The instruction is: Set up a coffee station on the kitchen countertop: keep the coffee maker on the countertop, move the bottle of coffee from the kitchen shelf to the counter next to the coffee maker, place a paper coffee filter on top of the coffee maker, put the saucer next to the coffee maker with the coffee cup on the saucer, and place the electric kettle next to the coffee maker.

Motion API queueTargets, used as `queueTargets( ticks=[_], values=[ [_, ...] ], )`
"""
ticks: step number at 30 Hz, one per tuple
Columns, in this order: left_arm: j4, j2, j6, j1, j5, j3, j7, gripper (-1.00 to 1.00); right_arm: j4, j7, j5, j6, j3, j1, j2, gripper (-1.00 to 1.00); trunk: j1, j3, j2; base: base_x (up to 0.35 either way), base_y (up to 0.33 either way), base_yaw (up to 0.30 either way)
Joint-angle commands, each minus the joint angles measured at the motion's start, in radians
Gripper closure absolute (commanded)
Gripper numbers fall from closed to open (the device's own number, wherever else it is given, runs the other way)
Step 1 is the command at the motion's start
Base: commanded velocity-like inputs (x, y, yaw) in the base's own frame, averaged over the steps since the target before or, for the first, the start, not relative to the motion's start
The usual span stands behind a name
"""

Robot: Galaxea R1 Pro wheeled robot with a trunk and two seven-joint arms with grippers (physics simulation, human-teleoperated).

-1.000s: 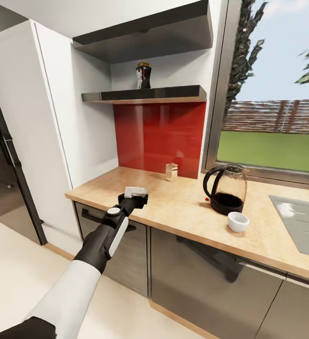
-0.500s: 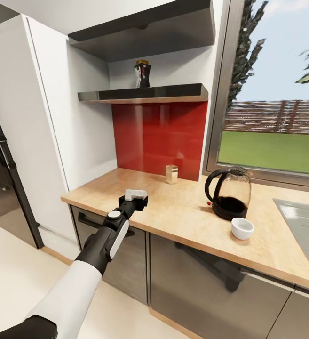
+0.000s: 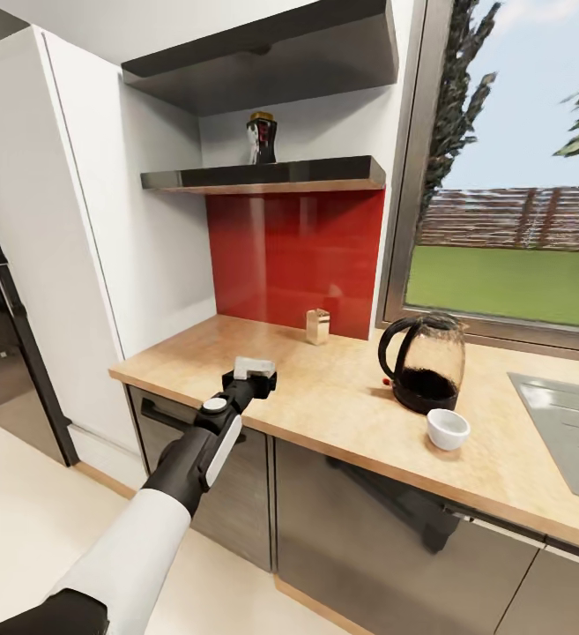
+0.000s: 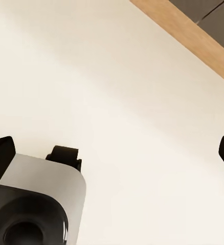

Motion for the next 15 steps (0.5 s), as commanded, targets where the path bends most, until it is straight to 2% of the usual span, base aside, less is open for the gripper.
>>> queueTargets(
  ticks=[1, 3, 6, 15],
  values=[
    [0.025, 0.000, -0.009, -0.001, 0.007, -0.004, 0.007, -1.00, 0.001, 0.000, 0.004, -0.004, 0.000, -0.001, 0.000, -1.00, 0.000, -0.001, -0.001, 0.006, -0.002, 0.000],
    [0.067, 0.000, -0.055, -0.001, 0.007, -0.006, 0.007, -1.00, 0.001, 0.000, 0.004, -0.004, 0.000, -0.001, 0.000, -1.00, 0.000, -0.001, -0.001, 0.085, -0.055, 0.000],
    [0.084, 0.000, -0.074, -0.001, 0.008, -0.006, 0.007, -1.00, 0.001, 0.000, 0.004, -0.004, 0.000, -0.001, 0.000, -1.00, 0.000, -0.001, -0.001, 0.176, -0.127, 0.000],
    [0.093, 0.000, -0.083, -0.001, 0.008, -0.006, 0.007, -1.00, 0.002, 0.001, 0.005, -0.004, 0.000, -0.001, 0.000, -1.00, 0.000, -0.001, -0.001, 0.107, -0.064, 0.000]
  ],
)
